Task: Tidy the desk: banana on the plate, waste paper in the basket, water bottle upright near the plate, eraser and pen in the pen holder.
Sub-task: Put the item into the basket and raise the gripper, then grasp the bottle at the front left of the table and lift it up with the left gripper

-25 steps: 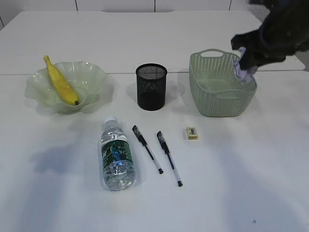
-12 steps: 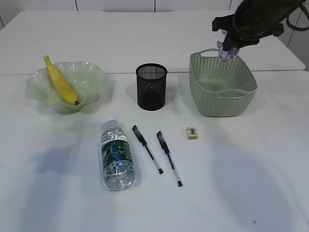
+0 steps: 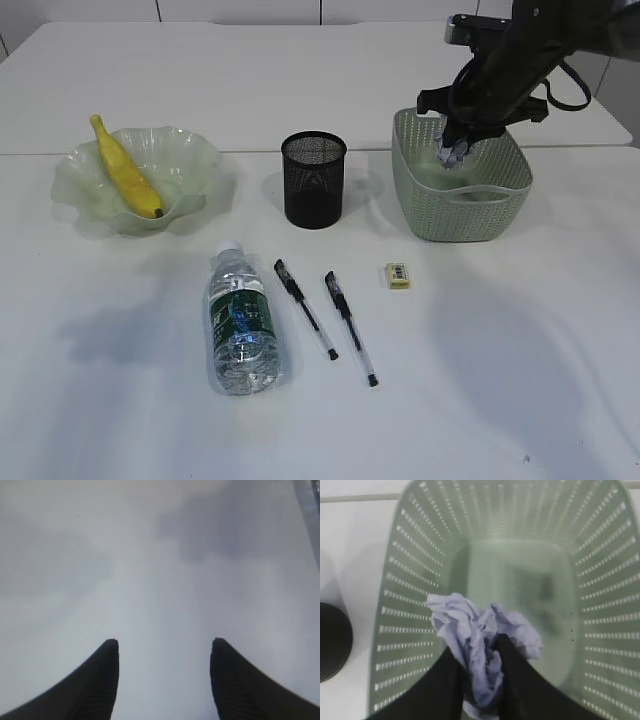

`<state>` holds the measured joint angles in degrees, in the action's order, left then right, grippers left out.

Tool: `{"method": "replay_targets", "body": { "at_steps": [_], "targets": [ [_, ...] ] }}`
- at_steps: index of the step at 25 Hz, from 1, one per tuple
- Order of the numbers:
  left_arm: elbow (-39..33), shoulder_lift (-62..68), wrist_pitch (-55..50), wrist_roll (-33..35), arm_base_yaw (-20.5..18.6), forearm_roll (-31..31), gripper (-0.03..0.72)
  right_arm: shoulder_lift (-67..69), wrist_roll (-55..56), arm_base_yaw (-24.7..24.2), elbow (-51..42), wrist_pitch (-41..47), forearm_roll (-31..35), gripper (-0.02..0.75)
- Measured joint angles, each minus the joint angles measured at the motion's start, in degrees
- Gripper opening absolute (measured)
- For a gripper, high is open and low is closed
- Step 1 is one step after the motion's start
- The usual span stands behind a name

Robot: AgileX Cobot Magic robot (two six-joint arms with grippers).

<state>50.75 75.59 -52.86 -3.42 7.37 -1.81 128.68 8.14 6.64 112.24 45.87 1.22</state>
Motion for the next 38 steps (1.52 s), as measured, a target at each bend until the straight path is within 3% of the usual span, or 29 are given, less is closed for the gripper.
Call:
{"method": "replay_targets", "body": {
  "at_steps": [2, 6, 9, 17, 24, 31, 38],
  "targets": [
    [0.00, 0.00, 0.00, 0.00, 0.00, 0.00, 0.406, 0.71, 0.37, 0.00, 0.12, -0.23, -0.10, 0.204],
    [0.00, 0.00, -0.02, 0.00, 0.00, -0.25, 0.403, 0.89, 0.49, 0.00, 0.12, -0.45, -0.14, 0.426],
    [0.00, 0.00, -0.02, 0.00, 0.00, -0.71, 0.401, 0.89, 0.49, 0.00, 0.33, 0.39, -0.14, 0.510],
    [0.00, 0.00, 1.18, 0.00, 0.00, -2.95, 0.397, -0.99, 0.61, 0.09, 6.09, 12.27, 0.08, 0.536],
    [0.00, 0.00, 2.34, 0.00, 0.00, -5.45, 0.392, -8.47, -4.35, 0.09, 6.90, 22.95, 4.61, 0.536],
    [0.00, 0.00, 1.87, 1.30, 0.00, -7.21, 0.389, -16.82, -5.78, 0.09, 6.77, 25.49, 4.40, 0.536],
    [0.00, 0.00, 1.36, 2.69, 0.00, -7.35, 0.389, -28.03, -8.14, 0.09, -5.62, 25.49, 4.50, 0.536]
  ]
}}
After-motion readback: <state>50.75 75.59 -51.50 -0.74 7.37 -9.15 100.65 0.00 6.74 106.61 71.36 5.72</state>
